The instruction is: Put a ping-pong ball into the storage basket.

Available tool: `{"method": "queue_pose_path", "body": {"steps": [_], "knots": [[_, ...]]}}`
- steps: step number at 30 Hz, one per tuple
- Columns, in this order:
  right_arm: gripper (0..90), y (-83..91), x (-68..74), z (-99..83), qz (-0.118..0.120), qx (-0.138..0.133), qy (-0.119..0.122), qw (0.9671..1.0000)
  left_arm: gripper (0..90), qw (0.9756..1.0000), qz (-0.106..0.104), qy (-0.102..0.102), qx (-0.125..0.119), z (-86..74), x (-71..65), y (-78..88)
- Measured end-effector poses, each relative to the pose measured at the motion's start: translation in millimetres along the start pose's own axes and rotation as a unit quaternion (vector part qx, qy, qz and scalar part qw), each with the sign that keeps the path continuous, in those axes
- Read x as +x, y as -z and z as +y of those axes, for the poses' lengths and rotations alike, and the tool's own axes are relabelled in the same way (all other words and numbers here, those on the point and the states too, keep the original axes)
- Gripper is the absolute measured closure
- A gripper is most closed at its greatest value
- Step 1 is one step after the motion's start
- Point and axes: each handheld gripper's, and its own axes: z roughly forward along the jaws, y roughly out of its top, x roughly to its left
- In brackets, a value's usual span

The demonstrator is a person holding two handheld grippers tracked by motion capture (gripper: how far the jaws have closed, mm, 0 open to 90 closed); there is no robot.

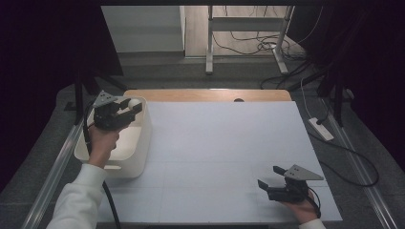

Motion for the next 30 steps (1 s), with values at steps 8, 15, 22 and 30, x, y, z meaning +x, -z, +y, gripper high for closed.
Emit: {"method": "queue_pose_path", "body": {"steps": [8,15,22,30], "knots": [[15.7,-0.1,0.0,-0.1,0.000,0.001,0.000,1.0000,50.8,0.9997,0.015,0.014,0.016,-3.0,13.3,-7.4],[15.7,-0.4,0.2,-0.1,0.000,0.001,0.002,1.0000,50.7,0.9988,0.024,0.026,0.035,-6.3,21.1,-17.4],[15.7,0.0,-0.2,-0.3,-0.001,0.002,0.000,1.0000,50.7,0.9975,0.028,0.029,0.059,-7.8,22.9,-26.9],[15.8,-0.8,0.6,-0.6,0.000,0.003,0.000,1.0000,50.7,0.9918,0.031,0.040,0.118,-12.4,28.1,-38.7]]}}
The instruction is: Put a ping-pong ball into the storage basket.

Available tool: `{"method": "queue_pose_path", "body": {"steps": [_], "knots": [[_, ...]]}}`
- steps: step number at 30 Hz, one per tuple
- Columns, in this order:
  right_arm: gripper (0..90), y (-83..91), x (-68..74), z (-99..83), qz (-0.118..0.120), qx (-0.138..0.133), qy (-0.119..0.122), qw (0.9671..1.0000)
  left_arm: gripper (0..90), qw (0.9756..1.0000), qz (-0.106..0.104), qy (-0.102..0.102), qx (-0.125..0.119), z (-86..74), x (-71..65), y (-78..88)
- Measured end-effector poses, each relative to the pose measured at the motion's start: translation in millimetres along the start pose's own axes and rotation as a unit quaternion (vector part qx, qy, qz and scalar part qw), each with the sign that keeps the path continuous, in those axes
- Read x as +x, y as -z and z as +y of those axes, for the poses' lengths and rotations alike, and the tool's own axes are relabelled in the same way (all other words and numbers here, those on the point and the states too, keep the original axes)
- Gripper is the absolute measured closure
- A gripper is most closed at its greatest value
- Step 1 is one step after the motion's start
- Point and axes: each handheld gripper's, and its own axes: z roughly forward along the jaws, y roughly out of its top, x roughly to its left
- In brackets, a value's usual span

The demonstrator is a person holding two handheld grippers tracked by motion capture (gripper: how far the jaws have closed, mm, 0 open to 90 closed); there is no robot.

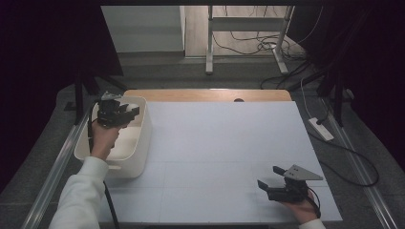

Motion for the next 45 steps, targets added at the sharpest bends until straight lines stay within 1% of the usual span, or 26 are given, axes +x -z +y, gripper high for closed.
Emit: {"method": "queue_pose_path", "body": {"steps": [3,5,6,8,14,19,22,28,29,32,33,34,35,36,37,38,39,40,43,45], "knots": [[15.8,0.0,-0.3,0.0,-0.001,0.000,-0.001,1.0000,50.6,0.9997,0.004,-0.001,0.025,-1.2,1.9,-5.3],[15.8,0.1,-0.4,0.0,0.000,0.000,-0.001,1.0000,50.6,0.9996,0.004,-0.001,0.028,-1.3,2.1,-6.0],[15.8,0.0,-0.4,0.0,-0.001,0.000,-0.001,1.0000,50.6,0.9994,0.005,-0.001,0.034,-1.5,2.5,-7.0],[15.8,0.0,-0.4,0.0,-0.001,0.000,-0.002,1.0000,50.5,0.9992,0.007,-0.002,0.038,-1.6,2.6,-7.3],[15.9,0.0,-0.3,0.0,-0.001,0.000,-0.002,1.0000,50.4,0.9993,0.008,0.000,0.036,-1.7,2.6,-6.0],[15.9,-0.1,-0.4,0.0,-0.001,0.000,-0.002,1.0000,50.4,0.9995,0.010,0.001,0.028,-1.5,2.9,-3.9],[15.9,-0.2,-0.4,-0.1,0.000,0.000,-0.002,1.0000,50.3,0.9995,0.009,-0.001,0.029,-1.4,2.4,-3.4],[15.9,-0.1,-0.4,0.0,-0.001,0.000,-0.002,1.0000,49.9,0.9998,0.006,0.000,0.020,-1.1,1.4,0.1],[15.9,-0.1,-0.4,0.0,-0.001,0.000,-0.002,1.0000,49.1,0.9999,0.007,0.003,0.014,-1.0,1.1,0.8],[15.9,0.1,-0.1,0.1,0.000,0.000,-0.002,1.0000,37.5,0.9999,0.008,0.006,-0.006,0.1,0.2,5.6],[15.9,0.2,-0.3,0.1,0.000,0.000,-0.001,1.0000,35.3,0.9999,0.004,0.006,-0.011,0.2,-0.4,7.4],[15.9,0.3,-0.4,0.1,0.000,0.000,-0.002,1.0000,34.4,0.9999,0.004,0.006,-0.011,0.2,-0.4,7.4],[15.9,0.4,-0.5,0.1,0.000,0.000,-0.002,1.0000,33.5,0.9998,-0.002,0.000,-0.021,0.3,-1.7,10.8],[15.9,0.5,-0.5,0.1,0.000,0.000,-0.003,1.0000,32.7,0.9997,-0.005,-0.001,-0.024,0.4,-2.3,12.3],[15.9,0.4,-0.5,0.1,0.000,0.000,-0.002,1.0000,32.0,0.9994,-0.014,-0.001,-0.030,0.4,-3.1,15.1],[15.9,0.3,-0.5,0.0,0.000,0.000,-0.002,1.0000,30.2,0.9994,-0.014,-0.001,-0.030,0.4,-3.1,15.1],[15.9,0.3,-0.5,0.0,0.000,0.000,-0.002,1.0000,30.2,0.9992,-0.021,0.000,-0.033,0.4,-3.6,16.7],[15.9,0.3,-0.5,0.0,0.000,0.000,-0.001,1.0000,26.3,0.9988,-0.032,0.002,-0.035,0.3,-5.2,19.2],[15.9,0.8,-0.5,0.3,0.001,-0.001,-0.003,1.0000,22.5,0.9986,-0.033,-0.001,-0.040,-0.4,-7.7,21.8],[15.9,1.1,-0.4,0.7,0.002,-0.004,-0.003,1.0000,20.2,0.9985,-0.033,-0.006,-0.043,-1.0,-9.6,23.8]]}}
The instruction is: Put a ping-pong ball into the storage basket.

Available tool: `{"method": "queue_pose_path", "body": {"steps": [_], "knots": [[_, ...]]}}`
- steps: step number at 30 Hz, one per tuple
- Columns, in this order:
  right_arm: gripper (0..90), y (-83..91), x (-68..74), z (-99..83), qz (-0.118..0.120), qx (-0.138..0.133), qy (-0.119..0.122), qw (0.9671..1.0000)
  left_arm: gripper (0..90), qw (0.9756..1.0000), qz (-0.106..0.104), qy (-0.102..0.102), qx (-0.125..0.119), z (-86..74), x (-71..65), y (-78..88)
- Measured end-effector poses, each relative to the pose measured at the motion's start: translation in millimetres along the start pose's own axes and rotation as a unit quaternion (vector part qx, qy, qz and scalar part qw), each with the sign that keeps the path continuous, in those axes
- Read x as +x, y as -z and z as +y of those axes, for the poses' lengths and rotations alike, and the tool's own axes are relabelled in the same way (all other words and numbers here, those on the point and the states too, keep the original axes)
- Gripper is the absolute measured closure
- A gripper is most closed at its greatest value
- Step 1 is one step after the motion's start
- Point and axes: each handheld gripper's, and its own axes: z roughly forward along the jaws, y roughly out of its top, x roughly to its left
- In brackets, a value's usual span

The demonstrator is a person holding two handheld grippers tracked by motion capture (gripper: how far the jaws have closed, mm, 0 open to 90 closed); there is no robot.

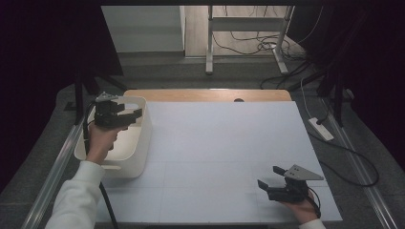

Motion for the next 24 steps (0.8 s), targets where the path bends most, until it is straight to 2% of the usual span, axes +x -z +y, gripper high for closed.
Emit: {"method": "queue_pose_path", "body": {"steps": [9,12,19,24], "knots": [[15.9,1.6,-1.1,1.9,0.002,-0.007,-0.002,1.0000,15.4,0.9995,-0.011,-0.017,-0.025,3.0,-12.9,14.0],[15.9,1.2,-1.6,2.1,0.004,-0.007,-0.002,1.0000,15.0,0.9988,-0.026,-0.025,-0.032,5.3,-18.6,20.0],[15.9,1.4,-0.5,2.4,0.005,-0.007,0.001,1.0000,13.7,0.9963,-0.055,-0.056,-0.037,7.5,-41.5,29.3],[15.9,3.4,1.1,1.6,0.000,-0.007,0.000,1.0000,12.8,0.9943,-0.074,-0.065,-0.039,6.3,-53.6,29.9]]}}
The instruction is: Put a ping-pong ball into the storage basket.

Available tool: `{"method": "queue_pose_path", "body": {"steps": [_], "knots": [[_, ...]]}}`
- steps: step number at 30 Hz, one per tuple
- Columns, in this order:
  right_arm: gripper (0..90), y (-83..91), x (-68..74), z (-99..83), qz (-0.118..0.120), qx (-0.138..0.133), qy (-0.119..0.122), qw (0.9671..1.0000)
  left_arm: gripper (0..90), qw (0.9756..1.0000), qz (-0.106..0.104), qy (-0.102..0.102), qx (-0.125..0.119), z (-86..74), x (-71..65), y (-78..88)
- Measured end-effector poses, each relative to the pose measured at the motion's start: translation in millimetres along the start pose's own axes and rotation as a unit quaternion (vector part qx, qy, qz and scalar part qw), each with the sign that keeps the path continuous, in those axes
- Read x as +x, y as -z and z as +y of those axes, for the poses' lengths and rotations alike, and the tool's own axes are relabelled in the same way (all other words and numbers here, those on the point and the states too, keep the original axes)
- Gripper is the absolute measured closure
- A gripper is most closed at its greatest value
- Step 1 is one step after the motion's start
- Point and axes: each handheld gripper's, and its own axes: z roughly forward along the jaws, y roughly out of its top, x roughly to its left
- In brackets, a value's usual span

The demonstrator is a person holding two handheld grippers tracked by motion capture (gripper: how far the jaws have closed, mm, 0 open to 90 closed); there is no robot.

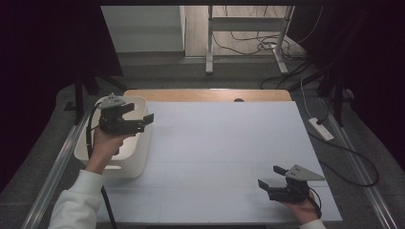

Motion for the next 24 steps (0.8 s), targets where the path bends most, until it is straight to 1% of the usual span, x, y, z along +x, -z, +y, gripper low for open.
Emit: {"method": "queue_pose_path", "body": {"steps": [3,4,7,10,14,18,24], "knots": [[15.9,0.4,0.0,-0.7,-0.001,0.000,-0.001,1.0000,12.6,0.9999,-0.010,-0.006,-0.002,-0.6,-6.6,-0.4],[15.9,0.4,0.0,-0.7,-0.001,0.000,-0.001,1.0000,12.6,0.9999,-0.010,-0.006,-0.002,-0.6,-6.6,-0.4],[15.9,0.7,-0.1,-1.5,-0.002,0.002,-0.002,1.0000,12.5,0.9998,-0.018,-0.008,-0.004,-2.2,-12.3,-1.8],[15.9,1.5,-0.2,-2.6,-0.003,0.003,-0.001,1.0000,11.8,0.9995,-0.032,-0.001,-0.004,-3.4,-17.7,-2.9],[15.9,2.3,-0.4,-2.7,-0.006,0.002,-0.003,1.0000,11.7,0.9989,-0.047,-0.007,-0.006,-5.0,-27.9,-3.8],[16.0,1.4,-0.1,-2.4,-0.007,0.004,-0.002,1.0000,11.5,0.9980,-0.060,-0.017,-0.008,-9.2,-39.9,-5.1],[16.0,0.1,1.5,-2.5,-0.006,0.005,0.000,1.0000,11.6,0.9974,-0.069,-0.017,-0.014,-16.7,-49.5,-6.9]]}}
